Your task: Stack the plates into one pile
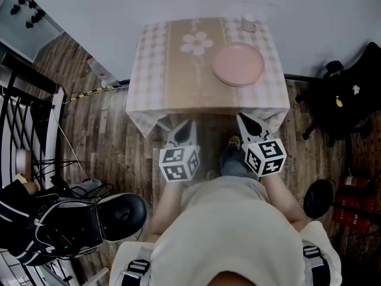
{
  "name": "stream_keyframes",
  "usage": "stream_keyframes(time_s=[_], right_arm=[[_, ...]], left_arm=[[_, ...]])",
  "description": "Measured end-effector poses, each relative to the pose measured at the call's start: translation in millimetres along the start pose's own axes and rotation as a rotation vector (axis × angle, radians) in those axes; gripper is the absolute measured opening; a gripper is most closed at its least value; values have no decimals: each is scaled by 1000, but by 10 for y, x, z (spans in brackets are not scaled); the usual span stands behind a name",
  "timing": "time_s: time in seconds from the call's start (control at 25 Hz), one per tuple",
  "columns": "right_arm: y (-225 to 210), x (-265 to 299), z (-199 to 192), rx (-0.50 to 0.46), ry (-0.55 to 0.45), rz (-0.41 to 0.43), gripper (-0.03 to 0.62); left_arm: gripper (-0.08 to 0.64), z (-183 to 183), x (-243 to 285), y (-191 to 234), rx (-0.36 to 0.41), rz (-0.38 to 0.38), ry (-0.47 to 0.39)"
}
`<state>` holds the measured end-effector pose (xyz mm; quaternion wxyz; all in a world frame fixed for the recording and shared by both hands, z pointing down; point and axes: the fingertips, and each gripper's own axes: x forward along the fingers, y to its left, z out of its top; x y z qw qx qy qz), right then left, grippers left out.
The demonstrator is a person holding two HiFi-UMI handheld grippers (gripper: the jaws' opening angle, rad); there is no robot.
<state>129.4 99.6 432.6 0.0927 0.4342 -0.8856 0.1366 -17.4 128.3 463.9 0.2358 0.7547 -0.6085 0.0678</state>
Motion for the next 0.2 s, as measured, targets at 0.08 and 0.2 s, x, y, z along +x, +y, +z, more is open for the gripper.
stream_keyframes(time_s=[0.08, 0.2], right_arm=[[7, 14, 4, 0, -1, 2, -2], [16, 29, -2, 1, -1, 7, -2]], left_arm=[[9, 9, 10, 12, 2, -1, 0], [9, 14, 20, 25, 5, -2, 0]])
